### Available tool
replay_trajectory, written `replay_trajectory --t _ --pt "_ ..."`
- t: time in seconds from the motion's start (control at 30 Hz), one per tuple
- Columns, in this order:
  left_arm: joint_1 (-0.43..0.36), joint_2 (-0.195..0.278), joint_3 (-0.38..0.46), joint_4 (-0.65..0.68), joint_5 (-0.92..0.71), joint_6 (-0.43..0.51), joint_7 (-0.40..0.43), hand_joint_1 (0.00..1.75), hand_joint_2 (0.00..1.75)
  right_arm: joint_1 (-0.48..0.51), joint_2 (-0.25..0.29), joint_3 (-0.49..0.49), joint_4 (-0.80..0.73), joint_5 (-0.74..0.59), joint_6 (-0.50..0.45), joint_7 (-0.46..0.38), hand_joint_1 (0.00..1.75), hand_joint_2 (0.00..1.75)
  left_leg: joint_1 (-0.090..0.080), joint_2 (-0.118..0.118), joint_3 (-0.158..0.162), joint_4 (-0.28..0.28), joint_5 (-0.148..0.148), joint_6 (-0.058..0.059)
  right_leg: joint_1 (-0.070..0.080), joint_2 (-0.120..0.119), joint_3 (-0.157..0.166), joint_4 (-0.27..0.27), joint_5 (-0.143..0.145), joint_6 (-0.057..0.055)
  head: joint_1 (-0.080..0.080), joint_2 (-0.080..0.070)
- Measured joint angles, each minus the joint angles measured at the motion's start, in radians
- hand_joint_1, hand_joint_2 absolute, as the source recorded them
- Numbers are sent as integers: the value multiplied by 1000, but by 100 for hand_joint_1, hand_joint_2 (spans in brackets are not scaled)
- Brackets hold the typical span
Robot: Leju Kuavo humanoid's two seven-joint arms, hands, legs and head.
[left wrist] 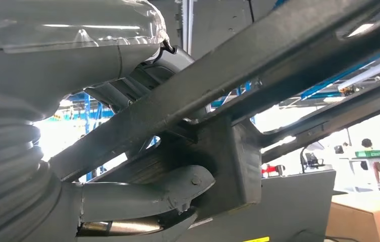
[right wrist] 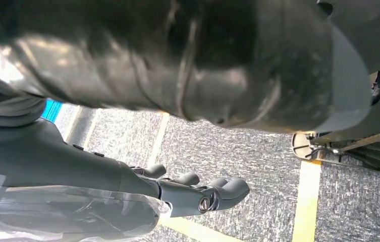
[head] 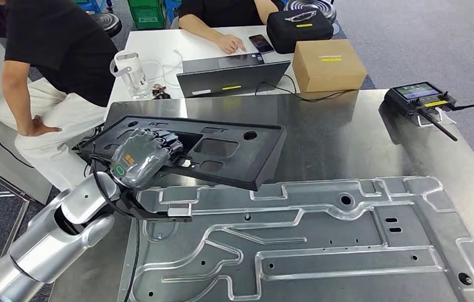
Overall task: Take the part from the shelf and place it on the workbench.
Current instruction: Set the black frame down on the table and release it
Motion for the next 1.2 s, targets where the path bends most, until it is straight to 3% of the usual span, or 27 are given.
replay_trajectory --t 0.43,0.63,0.87,1.0,1.07,1.2 --pt "-19 29 -64 0 47 -118 -12 175 175 1 0 0 0 -3 10 -3 0 0 0 0 0 0 0 0 0 0 0 0 0 0 0 0" --pt "37 49 -113 0 -21 -99 38 175 175 1 0 -2 0 -9 10 1 0 0 0 0 0 0 0 0 0 0 0 0 0 0 0 0" --pt "75 39 -196 5 -19 -147 60 175 175 1 0 -2 0 -8 15 3 0 0 0 0 -1 0 -1 0 0 0 0 0 0 0 0 0" --pt "76 33 -216 6 -13 -168 64 0 175 1 0 -2 0 -8 16 7 0 0 0 0 -1 1 -1 1 0 0 0 0 0 0 0 0" --pt "77 31 -223 7 -11 -176 66 0 175 1 0 -2 0 -7 17 9 0 0 0 0 -1 1 -1 1 0 0 0 0 0 0 0 0" --pt "78 22 -237 11 -1 -209 71 0 0 1 0 -2 0 -4 19 9 0 0 0 0 -1 1 -1 1 0 0 0 0 0 0 0 0"
